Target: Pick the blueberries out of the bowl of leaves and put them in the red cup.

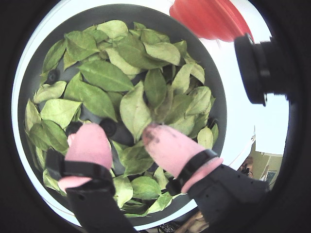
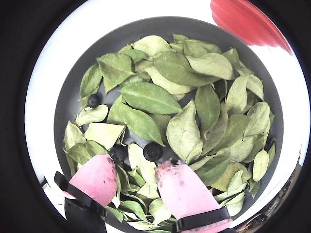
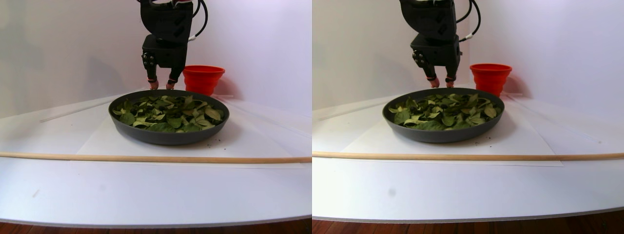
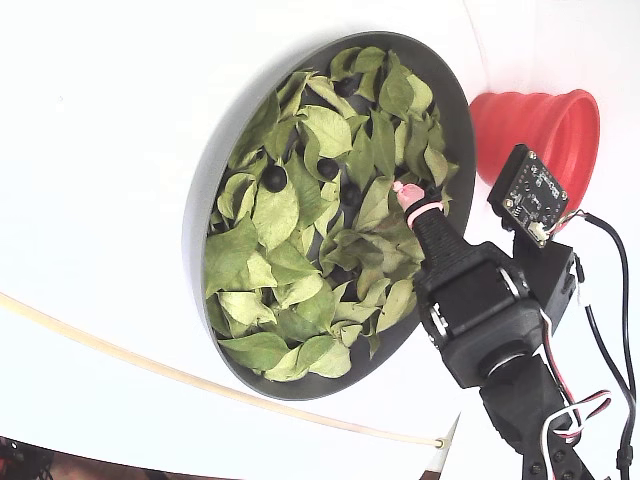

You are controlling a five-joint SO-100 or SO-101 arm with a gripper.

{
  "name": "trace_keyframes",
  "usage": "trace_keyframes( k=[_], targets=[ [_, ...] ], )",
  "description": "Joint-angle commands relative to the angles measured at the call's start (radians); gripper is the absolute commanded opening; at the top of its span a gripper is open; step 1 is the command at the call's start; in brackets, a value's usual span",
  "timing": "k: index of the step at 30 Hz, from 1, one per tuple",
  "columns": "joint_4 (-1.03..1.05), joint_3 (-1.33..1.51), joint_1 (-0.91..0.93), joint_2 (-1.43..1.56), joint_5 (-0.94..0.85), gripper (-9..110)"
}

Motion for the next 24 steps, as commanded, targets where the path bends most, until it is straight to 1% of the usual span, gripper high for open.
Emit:
trace_keyframes(
  k=[1,24],
  targets=[
    [-0.037,-0.009,0.000,-0.003,-0.002,16],
    [-0.091,-0.097,0.006,-0.153,0.028,16]
  ],
)
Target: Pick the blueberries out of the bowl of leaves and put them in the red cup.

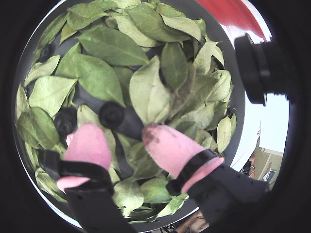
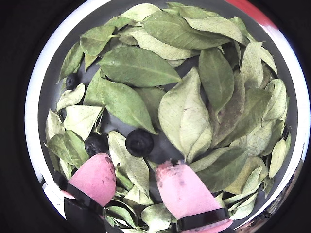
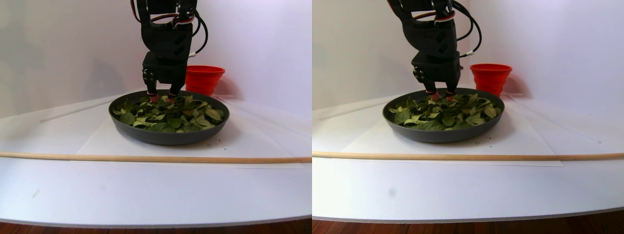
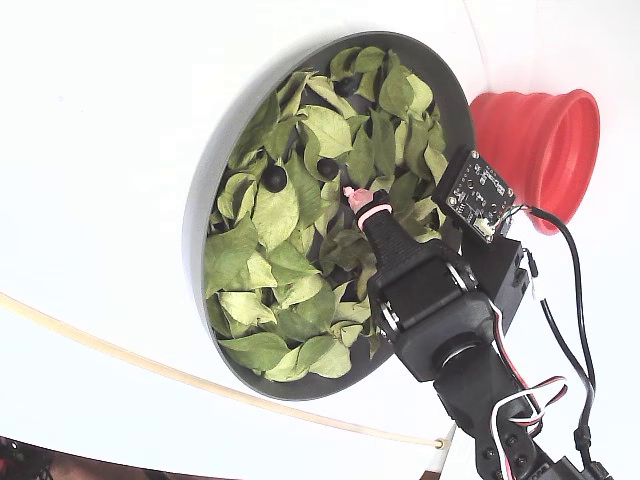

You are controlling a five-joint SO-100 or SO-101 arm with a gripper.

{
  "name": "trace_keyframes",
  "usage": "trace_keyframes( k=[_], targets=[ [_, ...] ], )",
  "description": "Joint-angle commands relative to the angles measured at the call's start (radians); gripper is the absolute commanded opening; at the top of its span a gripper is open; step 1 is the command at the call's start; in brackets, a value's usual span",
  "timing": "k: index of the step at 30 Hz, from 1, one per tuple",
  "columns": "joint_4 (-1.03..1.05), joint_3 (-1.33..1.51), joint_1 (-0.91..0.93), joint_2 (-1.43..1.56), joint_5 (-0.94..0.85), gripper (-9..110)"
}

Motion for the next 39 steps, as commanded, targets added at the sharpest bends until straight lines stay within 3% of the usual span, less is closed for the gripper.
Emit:
trace_keyframes(
  k=[1,39],
  targets=[
    [-0.026,-0.052,0.006,0.003,0.011,16],
    [-0.069,-0.156,0.015,-0.144,0.028,16]
  ],
)
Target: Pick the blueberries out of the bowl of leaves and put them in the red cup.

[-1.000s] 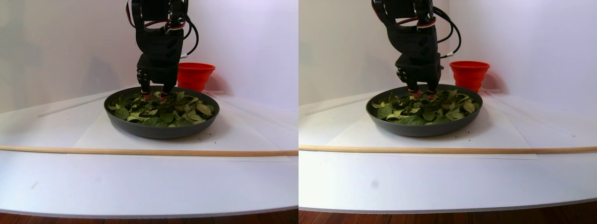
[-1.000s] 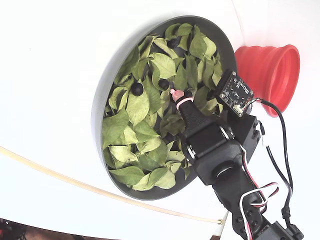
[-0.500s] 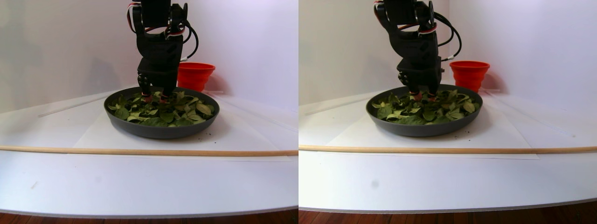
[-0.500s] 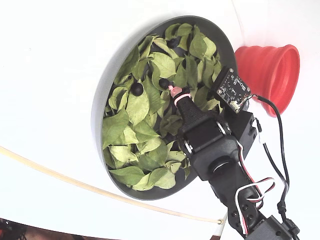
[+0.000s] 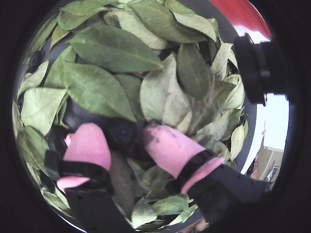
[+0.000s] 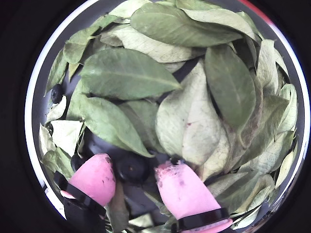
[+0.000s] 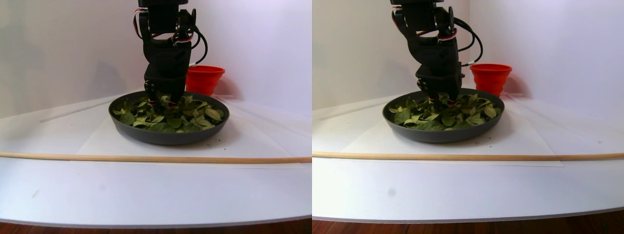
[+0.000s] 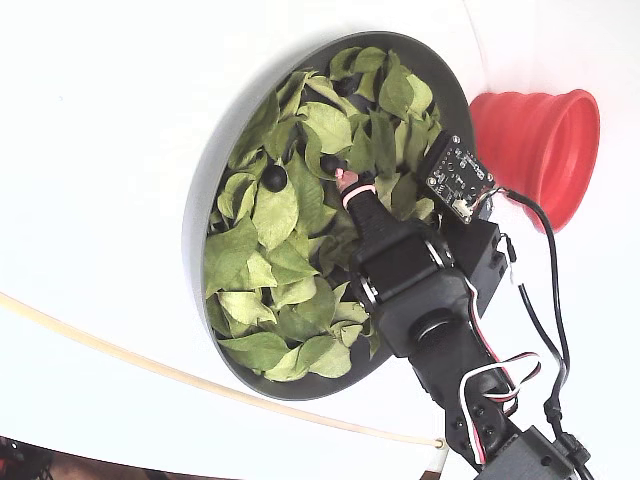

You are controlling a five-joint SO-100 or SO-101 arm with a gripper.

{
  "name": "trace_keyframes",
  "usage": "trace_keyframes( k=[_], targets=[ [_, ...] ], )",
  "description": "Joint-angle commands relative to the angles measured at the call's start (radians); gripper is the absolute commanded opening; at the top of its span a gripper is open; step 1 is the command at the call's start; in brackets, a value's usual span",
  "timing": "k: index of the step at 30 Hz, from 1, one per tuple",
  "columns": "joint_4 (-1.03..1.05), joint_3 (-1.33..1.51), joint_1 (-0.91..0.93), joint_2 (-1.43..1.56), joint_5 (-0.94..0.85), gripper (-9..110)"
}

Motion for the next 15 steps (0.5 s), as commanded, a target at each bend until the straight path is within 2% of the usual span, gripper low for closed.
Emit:
trace_keyframes(
  k=[1,15],
  targets=[
    [-0.020,-0.032,0.014,0.017,-0.008,16],
    [-0.029,-0.029,0.025,-0.017,-0.025,12]
  ],
)
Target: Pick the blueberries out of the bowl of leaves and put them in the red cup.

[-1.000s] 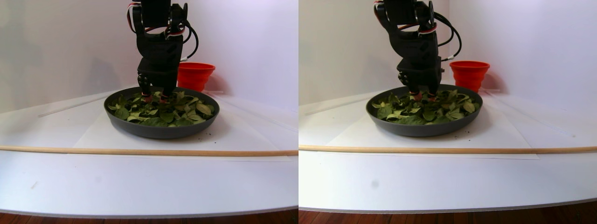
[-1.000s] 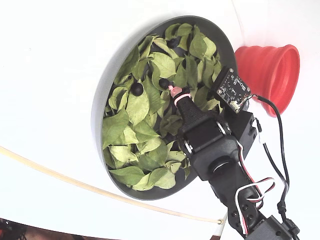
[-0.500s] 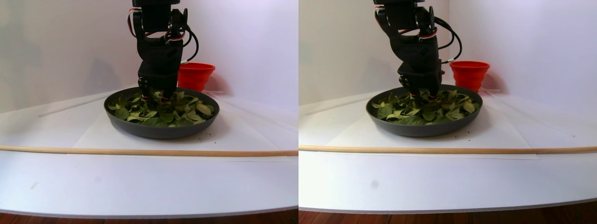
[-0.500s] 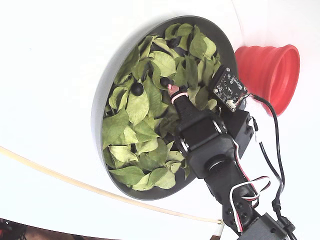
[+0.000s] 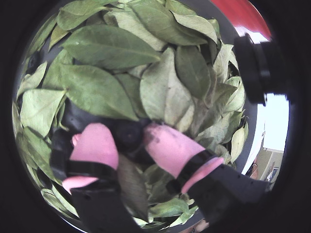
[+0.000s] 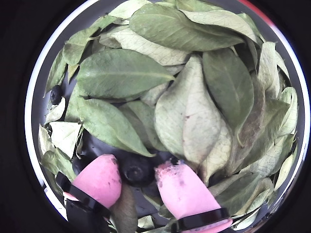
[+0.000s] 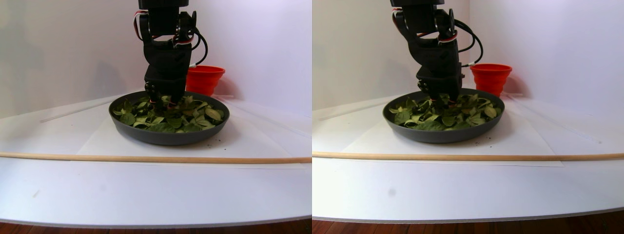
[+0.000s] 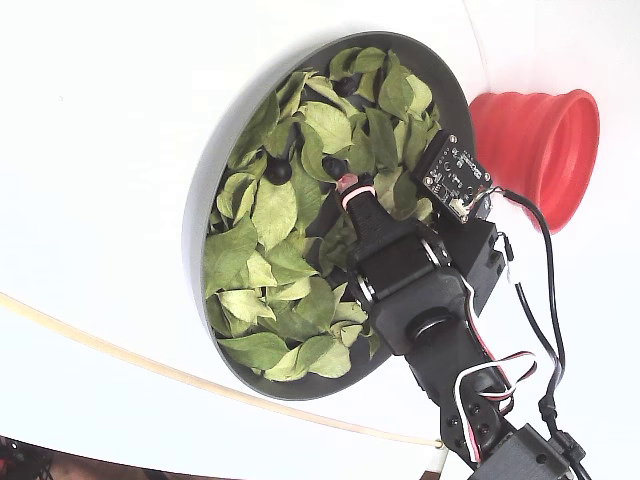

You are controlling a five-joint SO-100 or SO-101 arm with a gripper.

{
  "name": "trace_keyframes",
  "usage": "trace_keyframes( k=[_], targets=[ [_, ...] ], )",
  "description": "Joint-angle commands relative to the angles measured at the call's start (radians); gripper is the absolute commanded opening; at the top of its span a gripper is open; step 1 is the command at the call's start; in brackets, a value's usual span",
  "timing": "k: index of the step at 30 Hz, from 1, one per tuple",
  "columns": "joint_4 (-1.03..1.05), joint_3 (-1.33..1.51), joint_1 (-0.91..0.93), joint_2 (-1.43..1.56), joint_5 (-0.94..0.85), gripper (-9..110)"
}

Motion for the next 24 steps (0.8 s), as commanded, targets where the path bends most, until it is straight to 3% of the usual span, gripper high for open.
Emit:
trace_keyframes(
  k=[1,24],
  targets=[
    [-0.011,-0.025,0.017,0.000,-0.012,11],
    [0.021,-0.006,0.034,0.114,-0.055,9]
  ],
)
